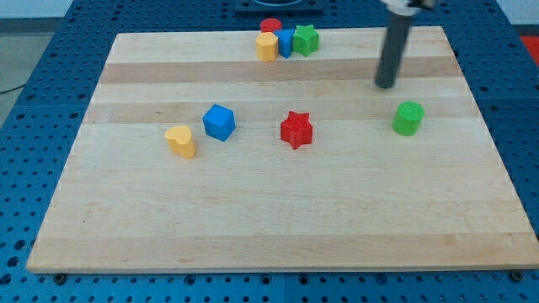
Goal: Push the green circle above the red star
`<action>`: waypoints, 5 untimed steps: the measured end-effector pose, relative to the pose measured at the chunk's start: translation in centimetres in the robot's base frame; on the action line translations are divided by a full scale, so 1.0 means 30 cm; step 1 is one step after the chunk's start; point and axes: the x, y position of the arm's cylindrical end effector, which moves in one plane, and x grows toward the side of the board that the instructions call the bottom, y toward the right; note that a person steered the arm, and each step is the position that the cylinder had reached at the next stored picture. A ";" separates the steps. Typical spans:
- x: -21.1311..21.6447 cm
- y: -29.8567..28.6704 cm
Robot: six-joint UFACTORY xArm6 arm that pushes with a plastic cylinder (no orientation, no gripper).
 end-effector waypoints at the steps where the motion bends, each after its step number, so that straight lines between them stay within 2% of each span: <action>1: 0.140 0.178; 2: 0.325 0.209; 3: 0.345 0.197; 5: 0.300 0.122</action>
